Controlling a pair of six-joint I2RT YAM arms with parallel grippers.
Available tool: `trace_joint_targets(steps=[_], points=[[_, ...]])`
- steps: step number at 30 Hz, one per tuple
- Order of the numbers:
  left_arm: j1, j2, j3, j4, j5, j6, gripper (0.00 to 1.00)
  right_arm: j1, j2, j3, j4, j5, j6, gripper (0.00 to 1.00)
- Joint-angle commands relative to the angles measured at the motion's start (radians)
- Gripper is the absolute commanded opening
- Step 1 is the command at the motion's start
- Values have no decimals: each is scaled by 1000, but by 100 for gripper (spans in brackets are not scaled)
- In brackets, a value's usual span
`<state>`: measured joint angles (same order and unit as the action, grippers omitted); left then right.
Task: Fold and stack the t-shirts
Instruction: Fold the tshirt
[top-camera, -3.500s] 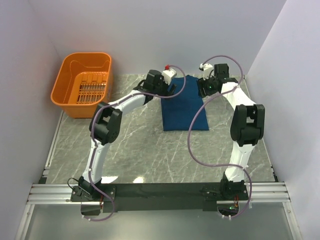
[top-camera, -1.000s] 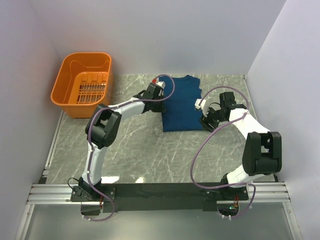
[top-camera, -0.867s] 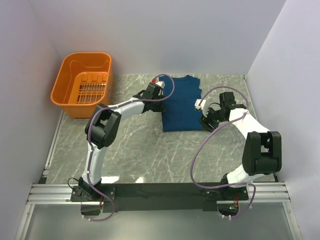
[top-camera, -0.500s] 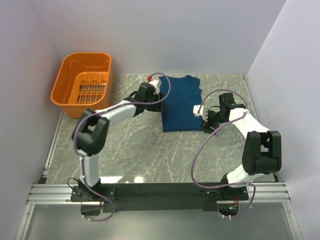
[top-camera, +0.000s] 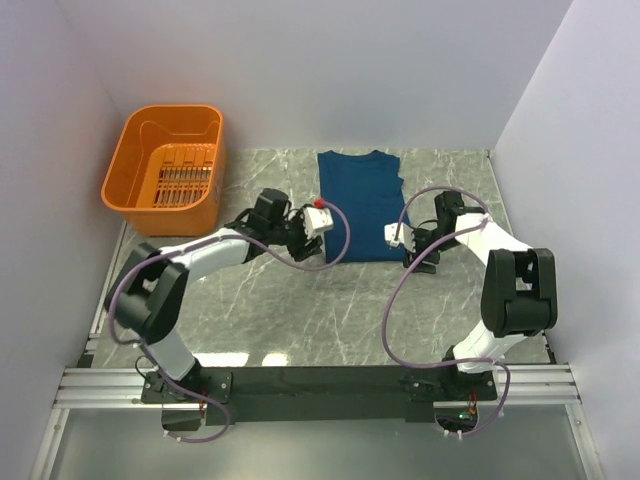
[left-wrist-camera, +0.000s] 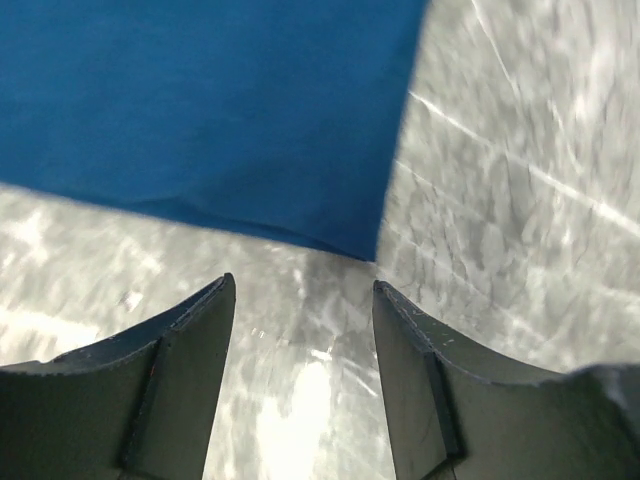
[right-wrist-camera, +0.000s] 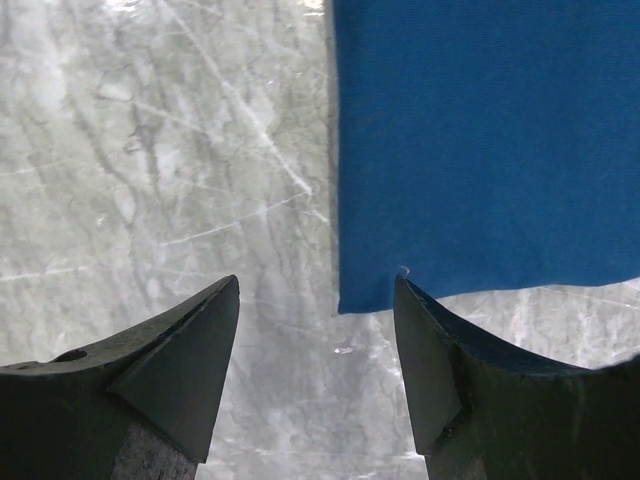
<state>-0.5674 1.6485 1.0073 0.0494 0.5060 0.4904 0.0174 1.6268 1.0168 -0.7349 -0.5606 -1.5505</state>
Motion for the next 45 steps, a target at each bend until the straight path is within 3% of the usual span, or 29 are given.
trace_joint_targets(steps=[1,8,27,33,43,45], points=[[-23,77,72,-46,123,224,62,-13,8,58,-72,-19,-59,70],[-123,221,197,-131,88,300,61,-57,28,83,-124,-61,-95,70],[-138,341,203,-83,-149,266,57,-77,65,100,-176,-73,-169,69],[-140,352,211,-91,-165,251,41,-53,111,121,-127,-44,-119,69],[-137,347,197,-82,-136,232,1,-22,189,195,-90,-22,-45,69],[-137,341,194,-79,-129,231,1,-22,191,187,-69,-22,-33,69]])
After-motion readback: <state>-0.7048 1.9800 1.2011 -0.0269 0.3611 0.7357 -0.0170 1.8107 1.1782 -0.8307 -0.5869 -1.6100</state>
